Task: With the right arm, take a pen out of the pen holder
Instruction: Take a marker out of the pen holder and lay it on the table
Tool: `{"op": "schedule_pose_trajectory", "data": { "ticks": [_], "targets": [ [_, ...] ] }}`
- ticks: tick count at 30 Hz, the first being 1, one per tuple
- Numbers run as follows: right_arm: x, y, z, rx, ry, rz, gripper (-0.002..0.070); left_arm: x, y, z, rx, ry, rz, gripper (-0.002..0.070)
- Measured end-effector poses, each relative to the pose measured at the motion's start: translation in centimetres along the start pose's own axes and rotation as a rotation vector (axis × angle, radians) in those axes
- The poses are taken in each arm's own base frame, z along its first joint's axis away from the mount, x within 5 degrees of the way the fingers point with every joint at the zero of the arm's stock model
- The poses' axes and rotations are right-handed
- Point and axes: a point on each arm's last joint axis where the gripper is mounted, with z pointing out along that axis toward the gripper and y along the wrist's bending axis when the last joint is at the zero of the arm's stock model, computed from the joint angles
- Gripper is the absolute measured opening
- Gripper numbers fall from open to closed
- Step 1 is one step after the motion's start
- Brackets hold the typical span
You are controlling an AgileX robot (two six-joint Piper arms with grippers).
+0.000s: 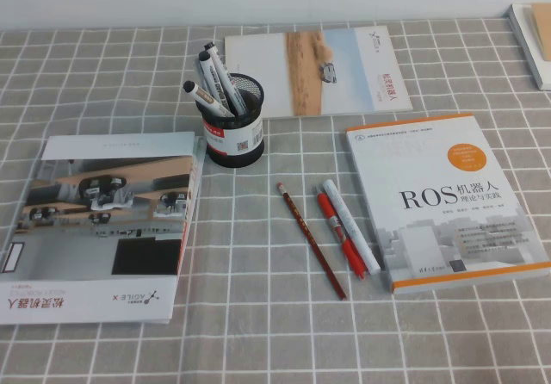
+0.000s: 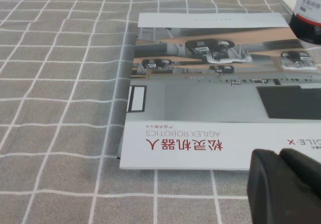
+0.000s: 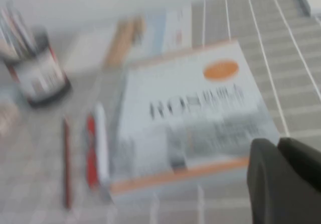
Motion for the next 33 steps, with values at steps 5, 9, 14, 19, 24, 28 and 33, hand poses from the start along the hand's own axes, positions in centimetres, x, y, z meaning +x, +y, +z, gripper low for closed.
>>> {"op": "schedule_pose_trajectory", "data": {
  "ticks": [5, 9, 14, 19, 24, 28, 33],
  "targets": [
    [-0.1, 0.0, 0.0, -0.002, -0.013, 0.026, -0.0012, 0.0, 0.0, 0.0, 0.0, 0.0, 0.0, -0.0005],
    [0.1, 0.1, 0.0, -0.007, 0.009, 0.014, -0.0012, 0.0, 0.0, 0.0, 0.0, 0.0, 0.0, -0.0005],
    [0.5, 0.0, 0.0, -0.005, 0.059, -0.096, -0.0013, 0.0, 0.0, 0.0, 0.0, 0.0, 0.0, -0.0005],
    [0.6, -0.1, 0.0, 0.001, 0.064, -0.142, -0.0013, 0.0, 0.0, 0.0, 0.0, 0.0, 0.0, -0.0005],
    [0.8, -0.2, 0.0, 0.013, 0.095, -0.217, -0.0013, 0.0, 0.0, 0.0, 0.0, 0.0, 0.0, -0.0005],
    [1.1, -0.4, -0.1, 0.025, 0.124, -0.285, -0.0013, 0.0, 0.0, 0.0, 0.0, 0.0, 0.0, -0.0005],
    [1.1, -0.4, -0.1, 0.028, 0.132, -0.301, -0.0013, 0.0, 0.0, 0.0, 0.0, 0.0, 0.0, -0.0005]
  ]
}}
